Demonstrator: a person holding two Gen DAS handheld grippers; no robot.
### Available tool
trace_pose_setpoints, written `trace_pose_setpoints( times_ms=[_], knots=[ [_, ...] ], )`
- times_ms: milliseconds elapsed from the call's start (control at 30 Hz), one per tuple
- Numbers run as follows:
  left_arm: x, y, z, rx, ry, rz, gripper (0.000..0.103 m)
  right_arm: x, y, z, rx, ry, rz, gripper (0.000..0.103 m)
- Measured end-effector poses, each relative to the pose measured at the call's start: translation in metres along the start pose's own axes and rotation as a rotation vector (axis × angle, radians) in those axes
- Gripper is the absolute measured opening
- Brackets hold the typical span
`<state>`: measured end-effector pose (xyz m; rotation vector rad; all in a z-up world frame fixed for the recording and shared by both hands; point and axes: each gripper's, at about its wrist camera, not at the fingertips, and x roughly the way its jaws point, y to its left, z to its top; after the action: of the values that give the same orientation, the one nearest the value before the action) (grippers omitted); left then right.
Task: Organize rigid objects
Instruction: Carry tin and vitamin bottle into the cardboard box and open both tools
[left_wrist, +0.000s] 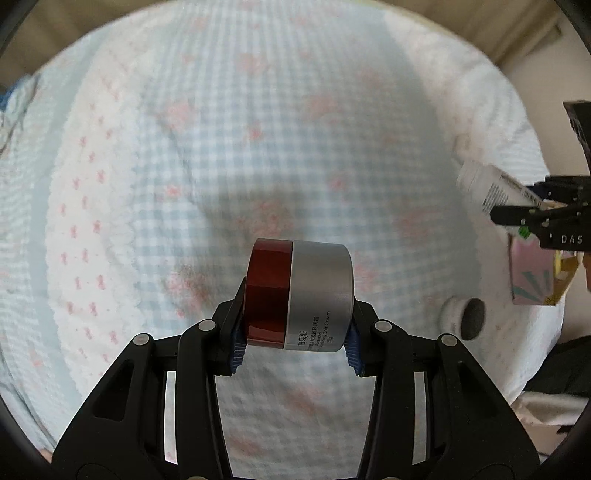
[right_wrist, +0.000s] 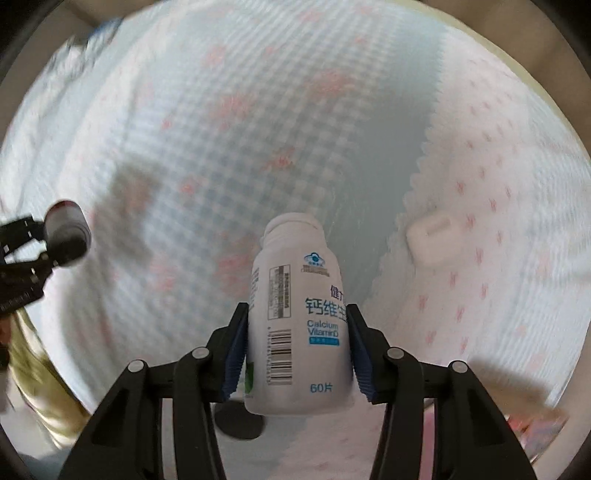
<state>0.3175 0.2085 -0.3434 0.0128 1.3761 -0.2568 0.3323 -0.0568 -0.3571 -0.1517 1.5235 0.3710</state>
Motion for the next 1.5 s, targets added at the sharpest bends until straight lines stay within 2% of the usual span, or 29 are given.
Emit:
trace_pose_setpoints(
  times_ms=[267, 533, 667, 867, 1200, 1500],
  knots=[
    [-0.052, -0.046, -0.017, -0.001, -0.085, -0.062, 0.039, -0.076, -0.008, -0.036, 0.158, -0.121, 0.064, 0.046],
    [-0.098, -0.099, -0.028, 0.030, -0.142, -0.103, 0.039, -0.145, -0.024, -0.093, 0.302, -0.265, 0.111, 0.046],
    [-0.112, -0.137, -0.027, 0.055, -0.159, -0.109, 0.039, -0.169, -0.048, -0.125, 0.373, -0.316, 0.125, 0.046],
    [-0.123, -0.212, -0.026, 0.081, -0.194, -0.117, 0.039, -0.194, -0.106, -0.179, 0.448, -0.359, 0.124, 0.046],
    [-0.094, -0.370, -0.012, 0.136, -0.170, -0.188, 0.039, -0.200, -0.241, -0.268, 0.573, -0.345, 0.106, 0.046],
    [-0.031, -0.495, 0.005, 0.232, -0.084, -0.241, 0.039, -0.175, -0.341, -0.305, 0.633, -0.299, 0.079, 0.046]
  ],
)
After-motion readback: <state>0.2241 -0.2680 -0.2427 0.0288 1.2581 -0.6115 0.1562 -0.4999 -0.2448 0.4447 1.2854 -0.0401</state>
